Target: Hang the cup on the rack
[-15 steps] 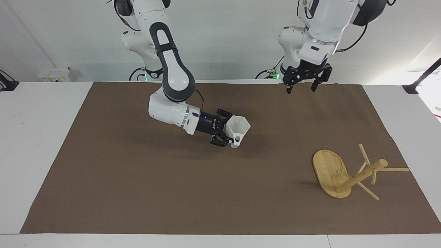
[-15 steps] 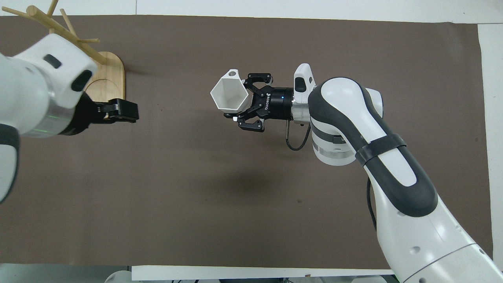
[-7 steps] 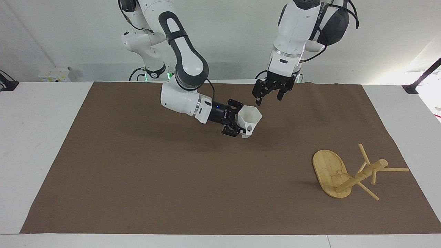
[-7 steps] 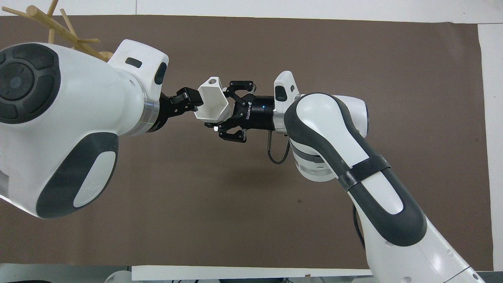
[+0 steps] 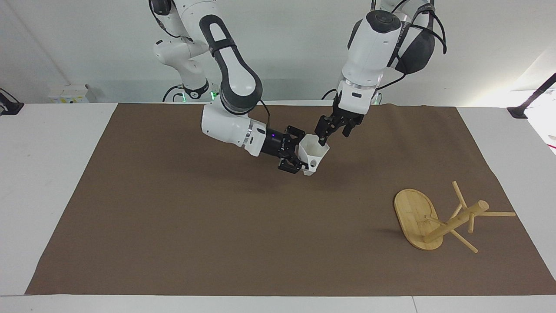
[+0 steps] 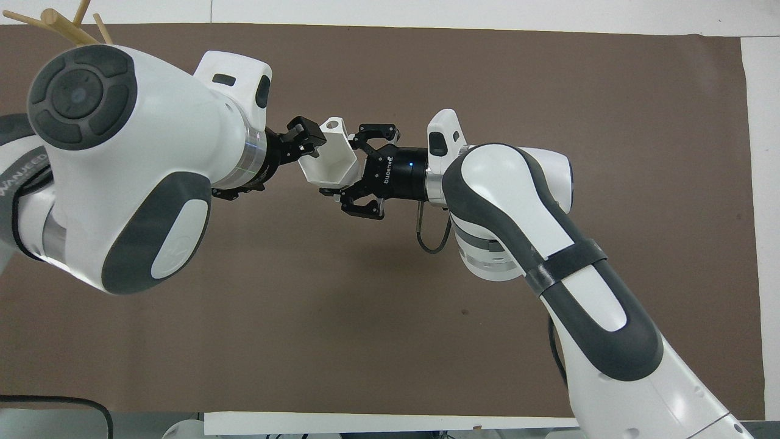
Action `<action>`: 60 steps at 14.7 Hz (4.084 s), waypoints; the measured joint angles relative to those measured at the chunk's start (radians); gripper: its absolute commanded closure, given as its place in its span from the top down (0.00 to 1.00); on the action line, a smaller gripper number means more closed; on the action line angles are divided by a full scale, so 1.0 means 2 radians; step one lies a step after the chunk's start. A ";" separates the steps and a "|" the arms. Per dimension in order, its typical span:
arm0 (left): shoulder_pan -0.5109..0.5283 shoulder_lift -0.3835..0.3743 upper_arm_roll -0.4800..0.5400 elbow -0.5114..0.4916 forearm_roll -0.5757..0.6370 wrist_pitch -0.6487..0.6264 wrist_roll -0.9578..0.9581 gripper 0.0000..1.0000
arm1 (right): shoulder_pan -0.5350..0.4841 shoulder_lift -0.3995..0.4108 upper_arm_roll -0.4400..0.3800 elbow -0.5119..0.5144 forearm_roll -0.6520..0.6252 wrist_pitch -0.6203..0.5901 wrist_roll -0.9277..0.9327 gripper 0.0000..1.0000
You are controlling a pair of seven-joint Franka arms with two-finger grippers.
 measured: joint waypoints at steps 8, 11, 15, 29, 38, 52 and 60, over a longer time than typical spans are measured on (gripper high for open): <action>-0.006 0.014 -0.002 0.004 -0.040 0.003 -0.003 0.00 | 0.000 0.000 -0.001 -0.002 0.000 0.002 0.000 0.23; -0.006 0.015 -0.002 0.004 -0.040 0.003 0.004 0.00 | -0.001 0.000 -0.002 -0.003 -0.001 0.000 -0.001 0.97; -0.011 0.016 -0.002 0.008 -0.036 0.008 -0.005 0.00 | -0.010 -0.005 -0.003 -0.004 0.000 0.002 0.000 1.00; 0.046 -0.057 0.012 -0.259 0.034 0.446 -0.105 0.00 | -0.317 -0.054 -0.015 -0.032 -0.362 -0.112 0.037 0.99; 0.114 -0.062 0.013 -0.435 0.035 0.733 -0.048 0.00 | -0.348 -0.068 -0.010 0.124 -0.677 -0.280 0.511 1.00; 0.182 0.045 0.012 -0.330 0.062 0.757 0.046 0.00 | -0.304 -0.158 -0.017 0.184 -0.829 -0.496 0.902 1.00; 0.208 0.049 0.011 -0.325 0.062 0.735 0.046 0.00 | -0.304 -0.156 -0.031 0.173 -0.829 -0.486 0.910 1.00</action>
